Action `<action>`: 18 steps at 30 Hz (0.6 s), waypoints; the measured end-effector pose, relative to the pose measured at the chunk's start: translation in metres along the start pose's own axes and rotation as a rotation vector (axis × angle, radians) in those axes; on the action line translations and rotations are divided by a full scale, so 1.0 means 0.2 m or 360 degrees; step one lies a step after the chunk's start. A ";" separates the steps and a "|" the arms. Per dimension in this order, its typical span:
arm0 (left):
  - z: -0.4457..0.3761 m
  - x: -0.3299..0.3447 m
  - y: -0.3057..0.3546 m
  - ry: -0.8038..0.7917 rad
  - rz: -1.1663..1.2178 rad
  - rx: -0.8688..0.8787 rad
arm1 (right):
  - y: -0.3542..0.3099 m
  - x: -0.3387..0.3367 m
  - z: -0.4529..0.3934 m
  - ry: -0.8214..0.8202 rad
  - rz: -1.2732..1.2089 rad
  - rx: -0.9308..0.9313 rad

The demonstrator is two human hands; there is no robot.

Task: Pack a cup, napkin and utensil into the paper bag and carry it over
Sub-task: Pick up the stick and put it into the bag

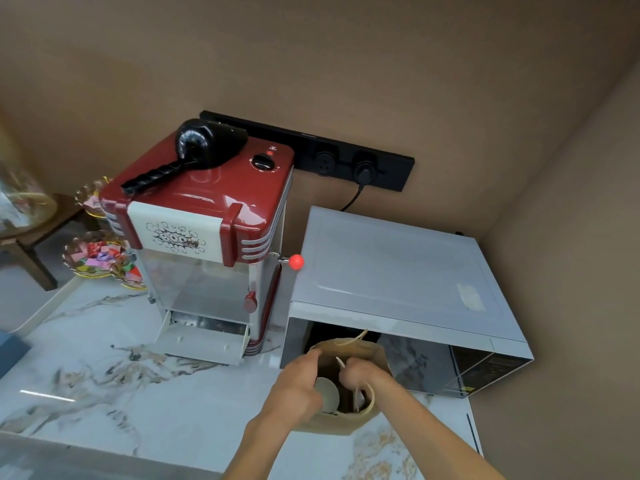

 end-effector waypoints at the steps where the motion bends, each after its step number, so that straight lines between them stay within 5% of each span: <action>1: 0.00 0.00 0.00 -0.0001 -0.0007 0.0007 | 0.01 0.01 -0.01 -0.0028 -0.0010 0.0009; 11: 0.00 -0.01 0.04 0.0044 -0.0010 0.0112 | -0.09 -0.01 0.06 -0.0012 0.0055 -0.0172; 15: -0.03 0.01 0.03 0.0049 0.0030 0.0121 | -0.03 -0.14 0.35 0.0122 -0.0837 -0.0562; 18: -0.04 0.01 0.01 0.0060 0.0084 0.0114 | 0.38 -0.32 0.56 0.0473 -0.1414 -0.0593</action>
Point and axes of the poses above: each hand's wrist, its own z-axis away from the middle knuckle, its own x-axis out of the palm, y = z × x, the point moved 10 cm from there along -z, towards the middle knuckle, and after that the axes turned 12 degrees about -x, right-handed, at the moved point
